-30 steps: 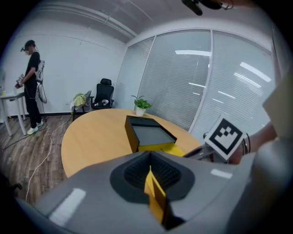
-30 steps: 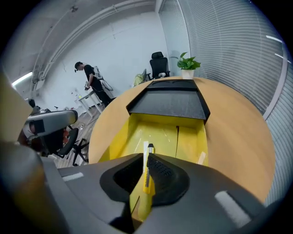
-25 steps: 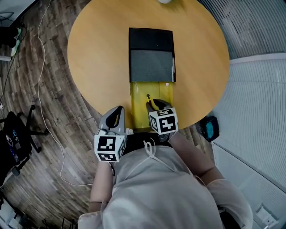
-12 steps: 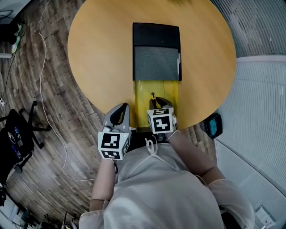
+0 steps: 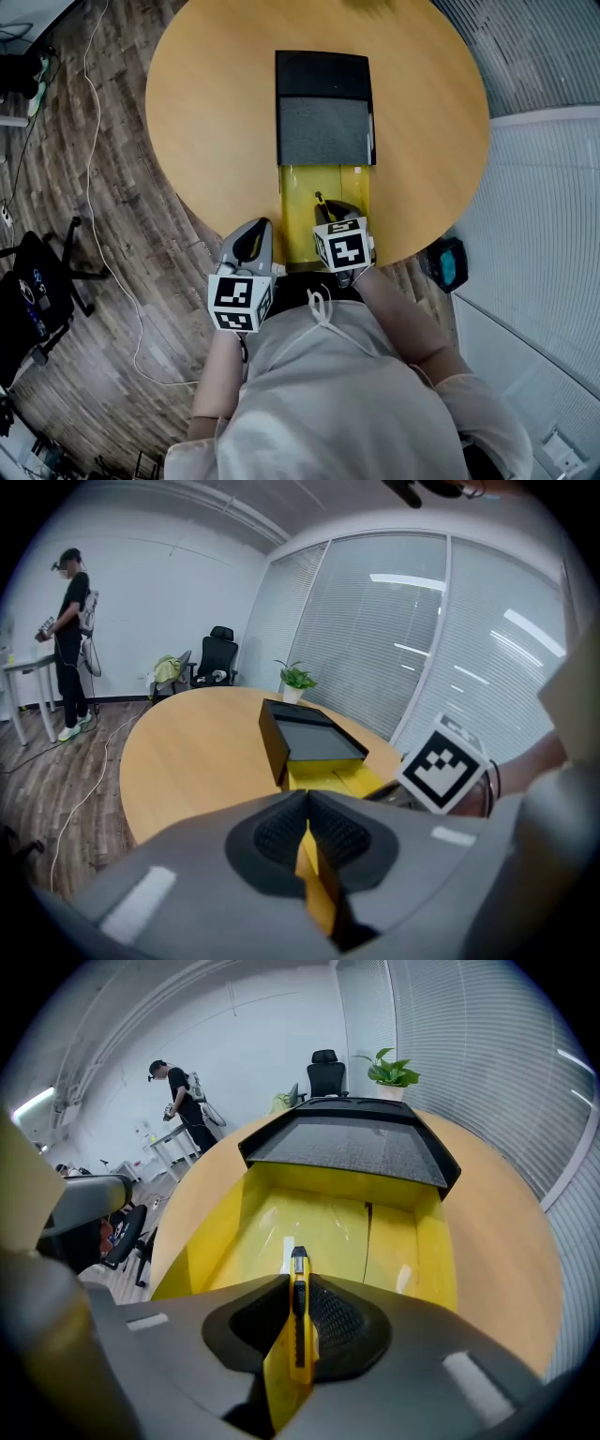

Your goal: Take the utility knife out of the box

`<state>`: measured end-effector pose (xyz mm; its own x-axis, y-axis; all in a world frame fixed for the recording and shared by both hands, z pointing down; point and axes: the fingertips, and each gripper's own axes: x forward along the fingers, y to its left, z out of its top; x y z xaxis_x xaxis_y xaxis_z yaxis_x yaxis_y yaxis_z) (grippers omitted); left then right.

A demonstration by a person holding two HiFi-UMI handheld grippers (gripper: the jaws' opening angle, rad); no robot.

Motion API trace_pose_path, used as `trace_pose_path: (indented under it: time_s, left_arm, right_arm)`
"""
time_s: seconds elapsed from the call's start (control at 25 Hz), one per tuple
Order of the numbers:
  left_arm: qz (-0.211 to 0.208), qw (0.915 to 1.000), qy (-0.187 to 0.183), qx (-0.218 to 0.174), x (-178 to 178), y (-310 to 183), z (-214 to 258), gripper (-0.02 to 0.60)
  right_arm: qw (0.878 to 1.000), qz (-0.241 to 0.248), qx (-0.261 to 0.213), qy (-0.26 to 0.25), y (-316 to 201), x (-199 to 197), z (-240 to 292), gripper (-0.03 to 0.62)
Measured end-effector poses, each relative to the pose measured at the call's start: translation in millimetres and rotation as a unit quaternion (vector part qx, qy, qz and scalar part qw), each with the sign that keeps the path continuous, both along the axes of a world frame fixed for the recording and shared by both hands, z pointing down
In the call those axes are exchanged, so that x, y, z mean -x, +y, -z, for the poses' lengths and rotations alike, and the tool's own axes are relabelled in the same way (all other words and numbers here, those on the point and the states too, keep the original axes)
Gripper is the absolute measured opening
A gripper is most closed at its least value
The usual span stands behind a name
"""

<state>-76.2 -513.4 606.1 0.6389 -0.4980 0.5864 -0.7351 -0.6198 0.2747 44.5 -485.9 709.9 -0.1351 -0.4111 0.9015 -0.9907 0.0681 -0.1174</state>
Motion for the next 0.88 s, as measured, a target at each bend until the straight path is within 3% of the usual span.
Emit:
trace_pose_path:
  time_s: [0.16,0.32,0.52,0.68,0.88]
  left_arm:
    - [-0.003,0.9999,-0.004,-0.016,5.2,6.4,11.5,0.006]
    - [0.008,0.9994,-0.007,-0.032,15.7,7.2,23.7,0.008]
    - [0.046,0.9939,0.017,-0.099,29.1,8.1,68.5,0.006]
    - [0.052,0.9916,0.044,-0.111,36.6,18.6,96.5,0.008]
    - [0.039,0.9857,0.058,-0.153,40.8,41.0,135.6,0.006]
  right_arm:
    - [1.000,-0.010,-0.006,-0.013,8.9,4.2,16.9,0.064]
    - [0.999,-0.012,-0.047,-0.018,11.4,10.0,48.9,0.065]
    - [0.992,-0.029,-0.117,-0.035,14.7,14.4,103.8,0.064]
    - [0.982,-0.029,-0.181,-0.044,27.4,19.2,153.4,0.065]
    - [0.961,-0.036,-0.273,-0.038,48.2,22.1,215.6,0.066]
